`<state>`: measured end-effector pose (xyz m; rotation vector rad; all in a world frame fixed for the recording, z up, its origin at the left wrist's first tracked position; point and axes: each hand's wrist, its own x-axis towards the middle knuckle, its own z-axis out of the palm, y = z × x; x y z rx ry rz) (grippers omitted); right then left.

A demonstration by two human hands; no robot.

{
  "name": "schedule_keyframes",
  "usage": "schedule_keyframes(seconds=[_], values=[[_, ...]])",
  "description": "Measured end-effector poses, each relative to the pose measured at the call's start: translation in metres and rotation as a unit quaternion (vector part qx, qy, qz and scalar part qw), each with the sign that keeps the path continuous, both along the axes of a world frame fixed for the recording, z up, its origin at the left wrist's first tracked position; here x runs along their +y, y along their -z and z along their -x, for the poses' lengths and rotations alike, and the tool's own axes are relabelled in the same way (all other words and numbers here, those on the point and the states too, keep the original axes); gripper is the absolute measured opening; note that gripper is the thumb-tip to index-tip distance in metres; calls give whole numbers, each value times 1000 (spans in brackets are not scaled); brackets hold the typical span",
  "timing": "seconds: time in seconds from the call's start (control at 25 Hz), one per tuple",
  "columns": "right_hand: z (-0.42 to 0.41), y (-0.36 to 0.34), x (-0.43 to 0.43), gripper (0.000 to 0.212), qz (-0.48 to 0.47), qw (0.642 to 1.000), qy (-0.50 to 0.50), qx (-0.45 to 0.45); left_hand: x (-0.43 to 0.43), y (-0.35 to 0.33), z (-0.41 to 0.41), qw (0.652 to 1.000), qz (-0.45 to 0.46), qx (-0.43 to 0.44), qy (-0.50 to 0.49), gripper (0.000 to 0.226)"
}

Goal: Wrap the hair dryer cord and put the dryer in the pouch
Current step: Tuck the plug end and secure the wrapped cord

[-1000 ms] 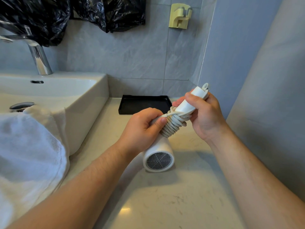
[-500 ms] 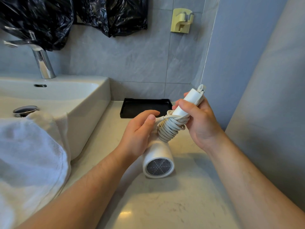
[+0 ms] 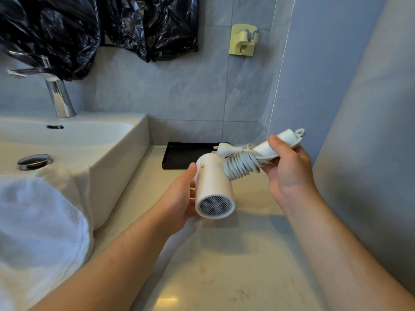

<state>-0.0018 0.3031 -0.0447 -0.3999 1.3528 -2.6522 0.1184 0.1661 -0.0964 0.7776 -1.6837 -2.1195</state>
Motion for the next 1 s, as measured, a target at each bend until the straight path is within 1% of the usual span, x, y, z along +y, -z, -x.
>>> schedule_keyframes(seconds=[0.08,0.12,0.28,0.36,0.4,0.56,0.72,0.8,0.88,1.0], values=[[-2,-1,-1,14,44,999,-25,-7,0,-2,-1,997,-60,32,29,49],[-3,-1,-1,15,49,998,-38,-2,0,-1,-1,996,-71,47,26,46],[-4,3,-5,12,0,997,-71,19,-6,5,2,995,-67,73,0,45],[-1,8,-8,5,-17,996,-88,7,-10,6,1,995,-60,76,-7,44],[1,12,-9,5,-23,995,-94,-2,-12,7,1,995,-61,77,-9,45],[5,23,-14,8,-37,993,-113,-25,-19,13,3,994,-76,80,-20,44],[11,35,-19,11,-34,992,-110,-58,-24,24,8,994,-80,74,-14,37],[15,40,-20,19,-30,991,-105,-79,-27,27,8,995,-70,69,-18,35],[20,48,-21,24,-26,989,-101,-102,-30,32,8,996,-63,56,-32,40],[24,56,-21,25,-9,987,-111,-116,-31,39,9,997,-53,42,-44,64]])
